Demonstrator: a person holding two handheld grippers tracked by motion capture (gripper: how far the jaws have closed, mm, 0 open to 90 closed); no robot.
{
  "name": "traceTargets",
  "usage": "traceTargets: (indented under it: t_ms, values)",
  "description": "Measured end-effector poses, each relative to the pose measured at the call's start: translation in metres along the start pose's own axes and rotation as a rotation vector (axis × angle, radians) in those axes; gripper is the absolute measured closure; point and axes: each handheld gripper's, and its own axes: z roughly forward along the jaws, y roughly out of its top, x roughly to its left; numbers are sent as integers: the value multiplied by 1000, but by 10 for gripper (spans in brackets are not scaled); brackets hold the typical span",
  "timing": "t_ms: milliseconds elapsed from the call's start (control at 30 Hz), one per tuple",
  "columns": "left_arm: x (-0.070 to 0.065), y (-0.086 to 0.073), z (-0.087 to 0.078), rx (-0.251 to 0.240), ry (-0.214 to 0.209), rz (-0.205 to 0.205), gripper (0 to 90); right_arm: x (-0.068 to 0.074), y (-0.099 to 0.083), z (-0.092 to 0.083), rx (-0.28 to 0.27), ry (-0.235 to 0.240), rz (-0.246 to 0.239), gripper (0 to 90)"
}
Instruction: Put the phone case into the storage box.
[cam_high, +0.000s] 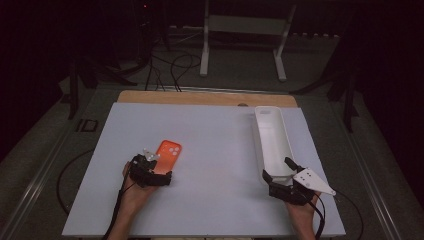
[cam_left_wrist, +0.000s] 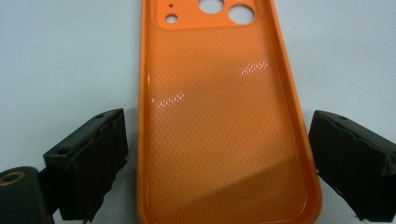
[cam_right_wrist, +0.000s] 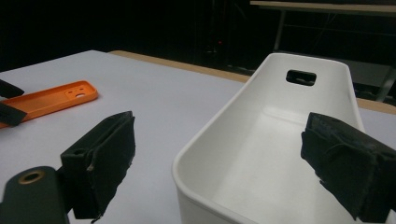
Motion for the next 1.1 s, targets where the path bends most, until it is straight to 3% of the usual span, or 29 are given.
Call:
traceTargets:
  t_ms: [233,1100]
  values:
    - [0,-1,-1,-3,-9,3,101,0,0,0,-1,0,-3,101]
    - [-2,4,-2,65,-13,3,137,1,1,0,0,2,-6,101]
